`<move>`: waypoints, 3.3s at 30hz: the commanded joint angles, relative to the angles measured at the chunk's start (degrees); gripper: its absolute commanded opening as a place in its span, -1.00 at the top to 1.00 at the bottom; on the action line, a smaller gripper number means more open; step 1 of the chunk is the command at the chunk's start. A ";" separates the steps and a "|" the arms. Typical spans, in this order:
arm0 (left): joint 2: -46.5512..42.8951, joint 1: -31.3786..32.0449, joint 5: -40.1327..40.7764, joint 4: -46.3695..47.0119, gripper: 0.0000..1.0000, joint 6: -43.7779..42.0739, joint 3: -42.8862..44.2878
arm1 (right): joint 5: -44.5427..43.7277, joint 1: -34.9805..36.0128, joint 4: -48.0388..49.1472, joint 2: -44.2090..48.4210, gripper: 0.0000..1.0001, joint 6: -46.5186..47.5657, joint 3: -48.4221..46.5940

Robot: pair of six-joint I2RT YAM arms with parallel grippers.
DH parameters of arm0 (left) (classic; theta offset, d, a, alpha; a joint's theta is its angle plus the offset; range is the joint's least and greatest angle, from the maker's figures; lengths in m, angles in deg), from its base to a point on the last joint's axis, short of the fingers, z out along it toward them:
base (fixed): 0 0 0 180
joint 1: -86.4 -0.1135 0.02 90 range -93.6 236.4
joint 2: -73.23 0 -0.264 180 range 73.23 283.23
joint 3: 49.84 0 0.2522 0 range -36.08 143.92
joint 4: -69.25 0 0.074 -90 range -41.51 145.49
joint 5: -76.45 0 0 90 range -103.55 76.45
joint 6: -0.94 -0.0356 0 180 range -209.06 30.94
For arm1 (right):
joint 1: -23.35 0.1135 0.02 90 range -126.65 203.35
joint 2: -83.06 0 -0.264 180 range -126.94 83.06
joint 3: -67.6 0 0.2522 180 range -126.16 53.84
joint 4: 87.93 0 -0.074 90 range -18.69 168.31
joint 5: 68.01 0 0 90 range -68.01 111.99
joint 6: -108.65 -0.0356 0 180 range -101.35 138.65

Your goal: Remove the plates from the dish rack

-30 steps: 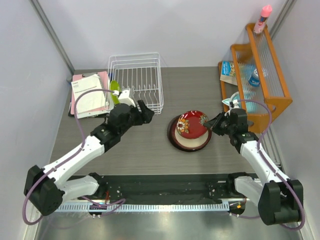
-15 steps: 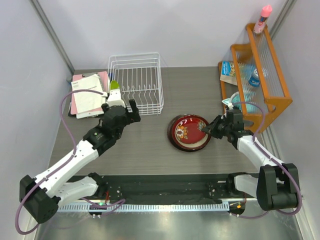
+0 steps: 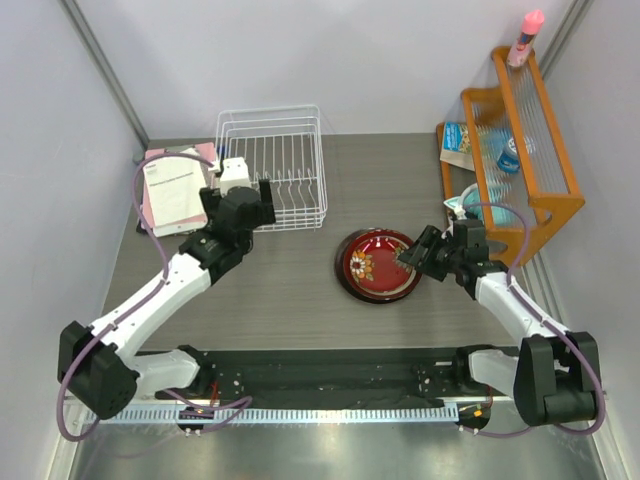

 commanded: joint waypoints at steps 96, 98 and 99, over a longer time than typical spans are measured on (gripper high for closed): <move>-4.36 -0.44 -44.67 18.70 1.00 25.19 -10.42 | 5.87 12.59 6.65 12.97 -0.44 -6.19 -4.31; -4.27 -0.18 -46.15 20.01 1.00 25.81 -10.85 | 6.13 13.39 9.29 11.91 -0.44 -7.06 -3.95; -4.09 -0.01 -46.34 20.89 1.00 26.07 -10.86 | 6.92 13.74 9.56 10.86 -0.44 -7.33 -3.52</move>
